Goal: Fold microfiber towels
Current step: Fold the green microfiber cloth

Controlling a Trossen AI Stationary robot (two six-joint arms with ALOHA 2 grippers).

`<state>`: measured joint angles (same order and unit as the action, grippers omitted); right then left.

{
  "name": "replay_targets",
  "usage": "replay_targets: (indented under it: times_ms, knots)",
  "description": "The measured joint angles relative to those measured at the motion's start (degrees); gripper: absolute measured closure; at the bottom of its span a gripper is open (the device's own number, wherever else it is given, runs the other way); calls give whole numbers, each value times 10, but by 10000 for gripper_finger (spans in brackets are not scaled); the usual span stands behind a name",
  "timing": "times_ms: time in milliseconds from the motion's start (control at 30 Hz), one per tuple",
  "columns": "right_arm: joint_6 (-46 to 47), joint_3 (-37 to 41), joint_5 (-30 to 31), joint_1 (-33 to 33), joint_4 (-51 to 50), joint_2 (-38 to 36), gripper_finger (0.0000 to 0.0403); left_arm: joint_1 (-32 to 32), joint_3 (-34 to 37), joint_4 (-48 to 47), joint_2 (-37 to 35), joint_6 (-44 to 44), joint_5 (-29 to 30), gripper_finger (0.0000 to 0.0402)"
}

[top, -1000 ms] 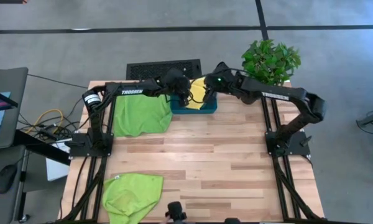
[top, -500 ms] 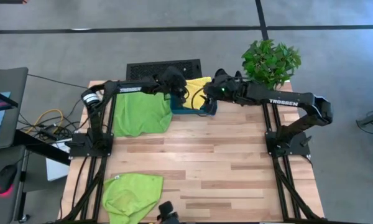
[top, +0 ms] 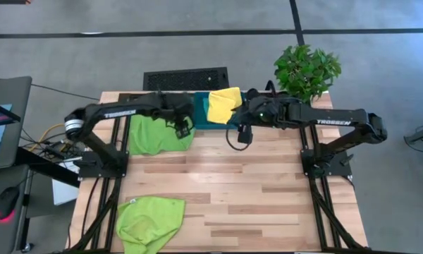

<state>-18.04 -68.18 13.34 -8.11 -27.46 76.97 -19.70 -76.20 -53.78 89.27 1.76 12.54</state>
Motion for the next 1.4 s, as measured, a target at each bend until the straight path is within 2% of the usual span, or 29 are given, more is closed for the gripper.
replay_targets:
  times_ms: [133, 433, 533, 700, 1033, 1400]
  knots:
    - [-1, 0, 0, 13, -15, 1, 163, 47, 46, -26, -45, -74, 7, 237]
    - [-15, 0, 0, 57, -21, 1, 163, 133, 241, -33, -189, -276, 55, 237]
    - [-15, 0, 0, 74, -22, 1, 163, 158, 286, -26, -233, -319, 78, 237]
    - [-1, 0, 0, 96, -17, 1, 163, 192, 339, -28, -283, -356, 83, 237]
    - [18, 0, 0, 107, -3, 1, 163, 234, 433, -34, -298, -383, 75, 237]
    - [21, 0, 0, 98, -4, 1, 163, 234, 439, -44, -282, -438, 70, 237]
